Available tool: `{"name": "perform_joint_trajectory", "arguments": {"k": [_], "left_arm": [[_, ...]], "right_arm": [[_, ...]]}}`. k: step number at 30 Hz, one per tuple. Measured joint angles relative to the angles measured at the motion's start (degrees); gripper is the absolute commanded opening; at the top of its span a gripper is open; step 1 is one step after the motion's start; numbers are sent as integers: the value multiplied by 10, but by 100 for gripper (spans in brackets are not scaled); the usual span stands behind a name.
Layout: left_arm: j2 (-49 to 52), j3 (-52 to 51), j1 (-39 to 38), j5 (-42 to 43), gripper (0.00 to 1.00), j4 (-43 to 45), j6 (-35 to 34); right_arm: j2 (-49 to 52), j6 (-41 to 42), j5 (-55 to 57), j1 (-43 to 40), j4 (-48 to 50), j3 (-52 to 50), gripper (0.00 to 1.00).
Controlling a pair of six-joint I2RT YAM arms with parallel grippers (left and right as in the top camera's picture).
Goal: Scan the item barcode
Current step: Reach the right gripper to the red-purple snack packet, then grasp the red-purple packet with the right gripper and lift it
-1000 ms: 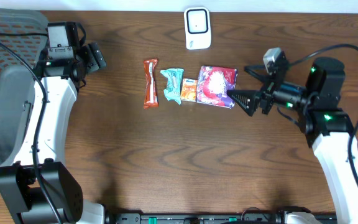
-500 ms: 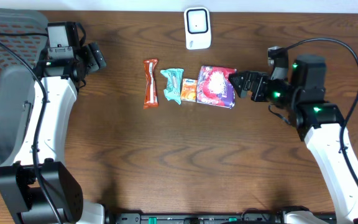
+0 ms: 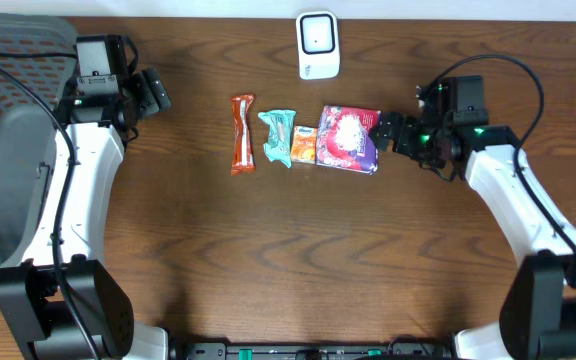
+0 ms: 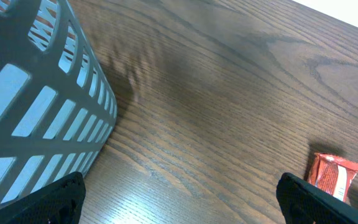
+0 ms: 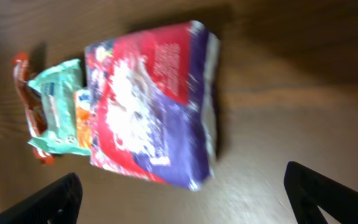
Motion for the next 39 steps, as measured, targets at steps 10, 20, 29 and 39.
{"name": "perform_joint_trajectory", "arguments": {"k": [10, 20, 29, 39], "left_arm": [[0, 0, 0, 0, 98, 0, 0], [0, 0, 0, 0, 98, 0, 0], [0, 0, 0, 0, 98, 0, 0], [0, 0, 0, 0, 98, 0, 0]], "right_arm": [[17, 13, -73, 4, 85, 2, 99], [20, 67, -2, 6, 121, 2, 99], [93, 75, 1, 6, 145, 5, 99], [122, 81, -35, 6, 170, 6, 99]]}}
